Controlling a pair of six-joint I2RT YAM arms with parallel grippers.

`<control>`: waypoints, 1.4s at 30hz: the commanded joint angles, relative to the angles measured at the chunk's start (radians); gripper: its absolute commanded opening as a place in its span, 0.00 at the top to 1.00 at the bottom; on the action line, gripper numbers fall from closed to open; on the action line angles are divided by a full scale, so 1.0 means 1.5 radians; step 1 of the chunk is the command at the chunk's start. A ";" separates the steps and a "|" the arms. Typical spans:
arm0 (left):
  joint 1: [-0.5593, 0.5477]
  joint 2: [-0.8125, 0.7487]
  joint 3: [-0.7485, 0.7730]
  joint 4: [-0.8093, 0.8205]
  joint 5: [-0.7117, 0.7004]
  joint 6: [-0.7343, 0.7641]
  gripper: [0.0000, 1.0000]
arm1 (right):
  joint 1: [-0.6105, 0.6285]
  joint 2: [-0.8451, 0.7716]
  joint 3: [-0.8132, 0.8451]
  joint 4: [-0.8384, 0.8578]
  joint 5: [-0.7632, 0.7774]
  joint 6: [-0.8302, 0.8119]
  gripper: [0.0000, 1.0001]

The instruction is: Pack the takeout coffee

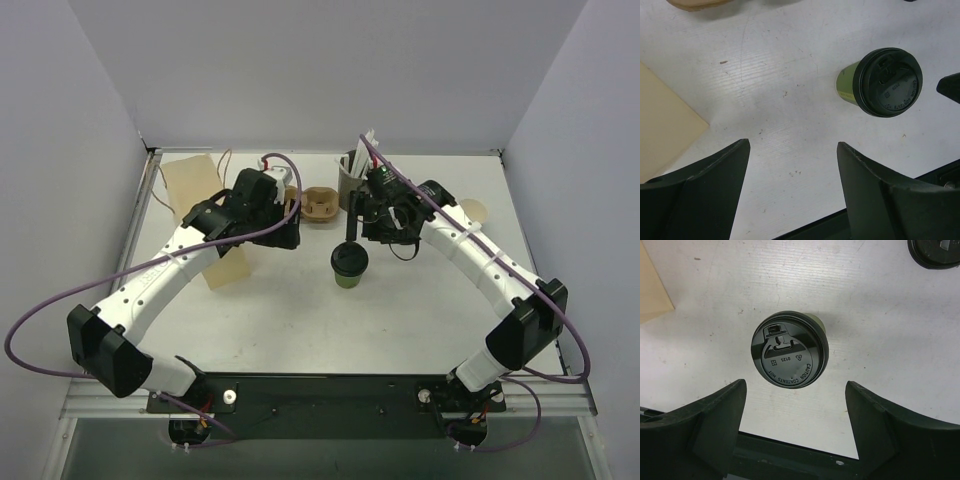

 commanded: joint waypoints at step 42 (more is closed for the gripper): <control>-0.131 0.199 0.046 0.165 0.000 -0.093 0.55 | -0.033 -0.036 -0.165 0.112 -0.033 0.108 0.82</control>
